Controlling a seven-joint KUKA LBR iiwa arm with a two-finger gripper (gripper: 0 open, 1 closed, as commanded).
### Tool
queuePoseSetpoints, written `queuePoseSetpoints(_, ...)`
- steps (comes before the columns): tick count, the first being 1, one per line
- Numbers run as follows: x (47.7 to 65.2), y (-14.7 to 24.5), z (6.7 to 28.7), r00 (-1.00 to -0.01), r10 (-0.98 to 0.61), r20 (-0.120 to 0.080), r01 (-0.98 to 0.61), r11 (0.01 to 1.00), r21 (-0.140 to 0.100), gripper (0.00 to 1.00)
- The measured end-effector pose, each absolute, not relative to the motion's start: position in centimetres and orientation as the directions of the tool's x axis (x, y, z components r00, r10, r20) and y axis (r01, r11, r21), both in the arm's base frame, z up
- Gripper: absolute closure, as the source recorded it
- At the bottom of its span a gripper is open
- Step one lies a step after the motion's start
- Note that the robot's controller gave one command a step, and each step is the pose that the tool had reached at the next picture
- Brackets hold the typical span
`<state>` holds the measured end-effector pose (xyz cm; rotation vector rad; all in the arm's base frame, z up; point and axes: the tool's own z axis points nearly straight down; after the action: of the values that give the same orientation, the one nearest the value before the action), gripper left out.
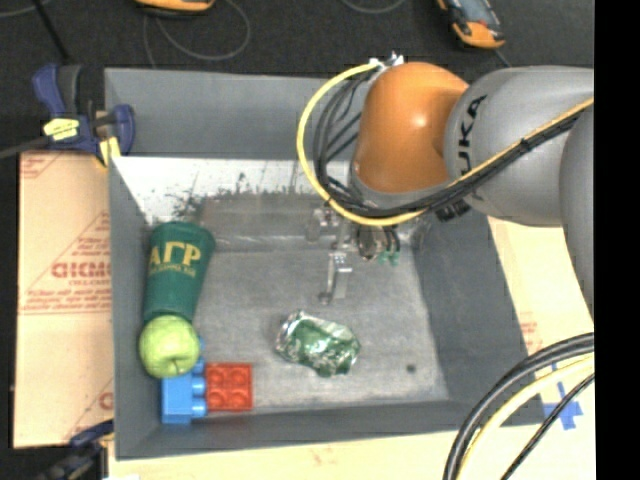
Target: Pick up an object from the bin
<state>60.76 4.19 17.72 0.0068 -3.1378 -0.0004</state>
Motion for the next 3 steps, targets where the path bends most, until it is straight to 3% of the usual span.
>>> queuePoseSetpoints(2,60.9,4.2,18.2,-1.0,-0.004,-0.004,-0.004,1.0,0.001,0.0)
queuePoseSetpoints(3,59.3,2.6,18.2,-0.988,-0.158,-0.003,-0.158,0.988,-0.001,0.0)
